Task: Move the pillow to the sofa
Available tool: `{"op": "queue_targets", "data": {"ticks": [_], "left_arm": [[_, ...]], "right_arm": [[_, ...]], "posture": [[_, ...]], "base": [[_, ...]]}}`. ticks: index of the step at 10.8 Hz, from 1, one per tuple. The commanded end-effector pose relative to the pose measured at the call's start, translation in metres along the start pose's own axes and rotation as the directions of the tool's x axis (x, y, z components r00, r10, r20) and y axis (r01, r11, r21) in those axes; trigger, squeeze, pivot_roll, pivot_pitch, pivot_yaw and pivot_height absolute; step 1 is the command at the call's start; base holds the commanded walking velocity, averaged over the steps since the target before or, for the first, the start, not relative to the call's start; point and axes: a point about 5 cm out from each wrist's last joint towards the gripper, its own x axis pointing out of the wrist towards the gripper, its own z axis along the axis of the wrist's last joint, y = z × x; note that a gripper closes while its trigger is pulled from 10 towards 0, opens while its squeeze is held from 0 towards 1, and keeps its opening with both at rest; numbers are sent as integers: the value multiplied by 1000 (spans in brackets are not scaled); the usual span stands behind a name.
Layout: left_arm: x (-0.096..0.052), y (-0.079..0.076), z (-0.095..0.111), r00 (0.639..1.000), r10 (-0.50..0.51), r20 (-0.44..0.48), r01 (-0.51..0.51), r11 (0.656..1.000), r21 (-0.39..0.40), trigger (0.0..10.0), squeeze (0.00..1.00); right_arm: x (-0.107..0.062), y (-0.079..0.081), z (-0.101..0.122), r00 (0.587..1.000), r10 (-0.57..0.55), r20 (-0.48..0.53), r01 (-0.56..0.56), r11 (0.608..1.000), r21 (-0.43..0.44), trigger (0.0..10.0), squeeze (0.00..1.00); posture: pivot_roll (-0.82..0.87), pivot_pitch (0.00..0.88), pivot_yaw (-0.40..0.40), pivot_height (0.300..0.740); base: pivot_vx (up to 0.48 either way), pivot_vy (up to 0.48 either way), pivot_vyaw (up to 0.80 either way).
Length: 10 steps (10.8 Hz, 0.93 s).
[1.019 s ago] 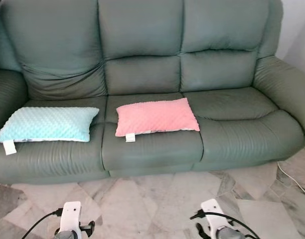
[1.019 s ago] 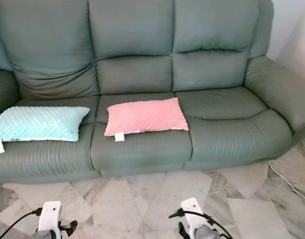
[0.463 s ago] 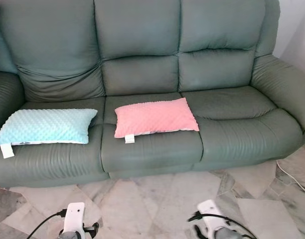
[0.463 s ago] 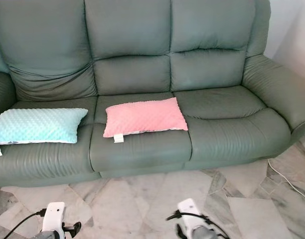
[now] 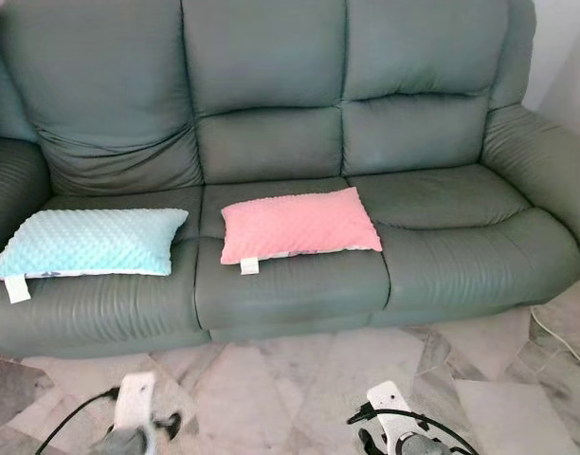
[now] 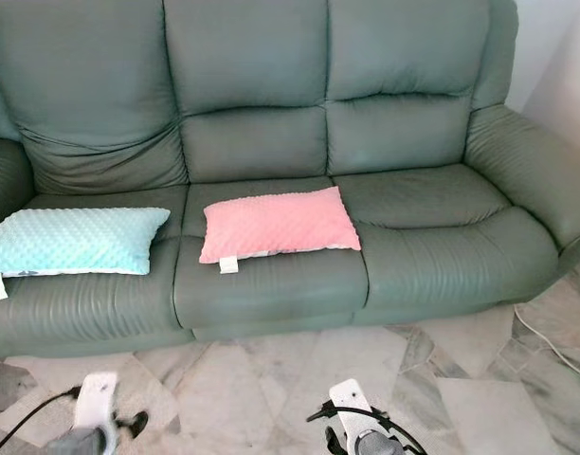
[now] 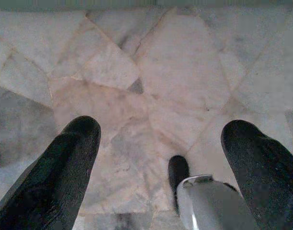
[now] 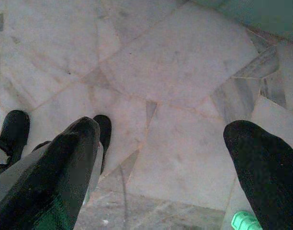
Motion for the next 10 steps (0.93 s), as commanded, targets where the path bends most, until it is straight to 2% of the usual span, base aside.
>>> {"op": "queue_targets", "data": {"ticks": [1, 5, 7, 10], "left_arm": [[0, -2, 0, 1000, 3, -8, -3, 1000, 2, 10000, 0], [2, -9, 1, 1000, -11, -6, 11, 1000, -6, 10000, 0], [1, -3, 5, 1000, -11, 1, 11, 1000, -10, 10000, 0], [-1, 7, 1, 1000, -7, -5, 6, 1000, -16, 10000, 0]], "right_arm": [[1, 5, 0, 1000, 12, -8, -13, 1000, -13, 10000, 0], [-1, 1, -4, 1000, 10, -15, -11, 1000, -17, 10000, 0], [-1, 0, -4, 1000, 12, -15, -12, 1000, -22, 10000, 0], [-1, 0, -4, 1000, 12, -17, -12, 1000, -23, 10000, 0]], "posture": [[-151, 74, 28, 740], [-151, 76, 26, 740], [-153, 76, 27, 740], [-153, 76, 26, 740]], "base": [[0, 0, -800], [0, 0, -800], [0, 0, -800], [0, 0, -800]]}}
